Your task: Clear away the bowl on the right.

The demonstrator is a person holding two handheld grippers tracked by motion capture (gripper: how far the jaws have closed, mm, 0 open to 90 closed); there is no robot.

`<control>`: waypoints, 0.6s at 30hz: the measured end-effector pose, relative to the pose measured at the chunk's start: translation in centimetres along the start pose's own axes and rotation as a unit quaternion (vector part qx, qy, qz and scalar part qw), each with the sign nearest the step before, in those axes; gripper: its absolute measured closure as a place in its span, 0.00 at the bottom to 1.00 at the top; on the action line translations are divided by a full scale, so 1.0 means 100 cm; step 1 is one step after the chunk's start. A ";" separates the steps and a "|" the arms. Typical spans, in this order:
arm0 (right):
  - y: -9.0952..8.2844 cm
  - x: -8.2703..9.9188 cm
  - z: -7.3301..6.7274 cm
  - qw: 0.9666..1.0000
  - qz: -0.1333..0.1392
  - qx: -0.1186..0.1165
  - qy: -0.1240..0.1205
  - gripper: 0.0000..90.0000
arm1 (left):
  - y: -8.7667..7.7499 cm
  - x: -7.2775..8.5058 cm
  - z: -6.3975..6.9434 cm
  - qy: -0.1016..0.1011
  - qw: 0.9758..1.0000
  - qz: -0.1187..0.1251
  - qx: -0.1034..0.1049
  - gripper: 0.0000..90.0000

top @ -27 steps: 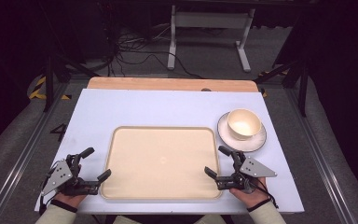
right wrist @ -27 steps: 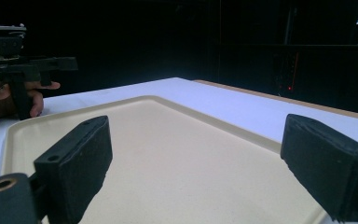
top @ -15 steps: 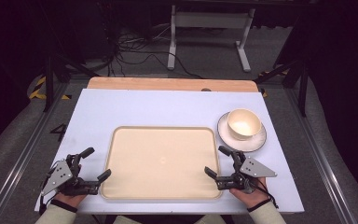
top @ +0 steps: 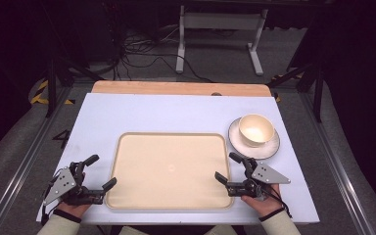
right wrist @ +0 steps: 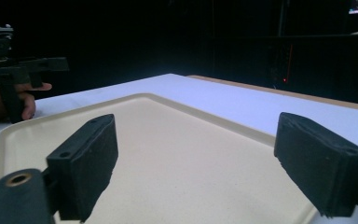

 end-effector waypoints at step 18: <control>0.004 -0.034 0.001 1.000 -0.002 0.011 -0.009 0.20 | 0.000 0.000 0.000 0.000 1.000 0.002 -0.001 0.02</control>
Point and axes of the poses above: each handheld gripper's, and its own axes: y roughly forward along the jaws, x roughly out of its underside, z roughly to its right, the point moved 9 cm from there along y, roughly forward along the jaws, and after that the axes turned 3 degrees about y, right-handed, at the moved point
